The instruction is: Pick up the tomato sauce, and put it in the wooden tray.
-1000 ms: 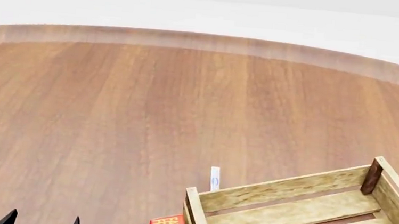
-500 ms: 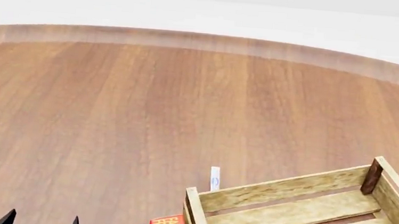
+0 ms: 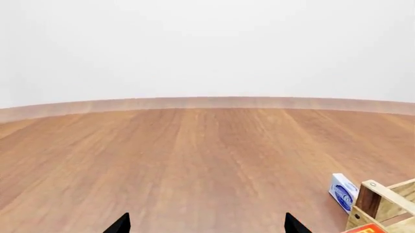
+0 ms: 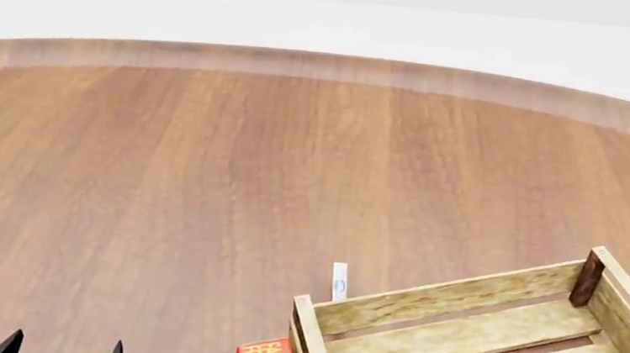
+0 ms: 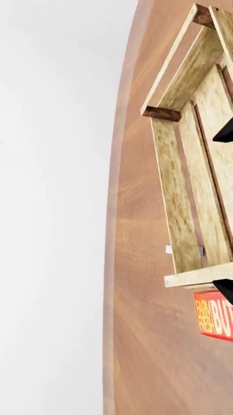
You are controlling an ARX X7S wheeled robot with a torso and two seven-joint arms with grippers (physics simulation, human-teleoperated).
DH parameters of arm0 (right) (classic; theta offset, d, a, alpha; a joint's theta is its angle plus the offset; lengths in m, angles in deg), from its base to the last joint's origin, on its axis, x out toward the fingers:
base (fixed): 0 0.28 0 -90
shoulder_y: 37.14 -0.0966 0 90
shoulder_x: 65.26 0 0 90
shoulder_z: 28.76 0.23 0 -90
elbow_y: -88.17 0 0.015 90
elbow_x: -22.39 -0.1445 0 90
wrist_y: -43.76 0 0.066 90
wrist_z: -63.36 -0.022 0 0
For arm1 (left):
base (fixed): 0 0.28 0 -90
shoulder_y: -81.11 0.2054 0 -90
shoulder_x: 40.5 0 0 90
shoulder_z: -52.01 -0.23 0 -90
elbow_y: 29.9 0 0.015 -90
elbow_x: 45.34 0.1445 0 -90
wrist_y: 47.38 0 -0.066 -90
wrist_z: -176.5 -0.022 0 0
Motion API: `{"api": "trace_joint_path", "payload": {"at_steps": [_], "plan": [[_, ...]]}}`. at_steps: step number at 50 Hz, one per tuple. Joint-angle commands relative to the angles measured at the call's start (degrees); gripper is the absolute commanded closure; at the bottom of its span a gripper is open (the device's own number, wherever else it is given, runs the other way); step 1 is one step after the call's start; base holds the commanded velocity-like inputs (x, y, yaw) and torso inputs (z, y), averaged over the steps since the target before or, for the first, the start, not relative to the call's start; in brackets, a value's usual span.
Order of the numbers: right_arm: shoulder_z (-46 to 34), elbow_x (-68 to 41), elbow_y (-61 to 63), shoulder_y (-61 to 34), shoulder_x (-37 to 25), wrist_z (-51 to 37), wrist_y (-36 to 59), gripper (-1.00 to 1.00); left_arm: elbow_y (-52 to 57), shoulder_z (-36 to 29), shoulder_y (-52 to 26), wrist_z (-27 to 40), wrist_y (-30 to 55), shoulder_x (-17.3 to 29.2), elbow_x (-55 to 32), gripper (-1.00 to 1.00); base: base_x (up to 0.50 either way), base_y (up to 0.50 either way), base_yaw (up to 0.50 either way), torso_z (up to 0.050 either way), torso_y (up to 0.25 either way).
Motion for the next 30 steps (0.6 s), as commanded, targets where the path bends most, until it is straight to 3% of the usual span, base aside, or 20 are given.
{"api": "trace_joint_path", "payload": {"at_steps": [1,22,30], "plan": [[-2.01,1.77,-0.46,3.89,-0.71,-0.82,-3.74,-1.00,-0.11,-0.25,-0.12,0.24,-0.21,0.30,-0.39,-1.00,0.00,0.00,0.00,0.000,0.000],[-1.88,2.95,-0.67,14.63,-2.30,-4.98,-14.66,-1.00,-0.82,-0.78,-0.36,0.85,-0.89,0.67,-0.67,-1.00,0.00,0.00,0.00,0.000,0.000],[-1.96,5.01,-3.40,14.64,-1.36,-7.05,-17.07,-1.00,-1.12,-0.95,-0.46,1.05,-1.14,0.84,-0.80,-1.00,0.00,0.00,0.00,0.000,0.000]]}}
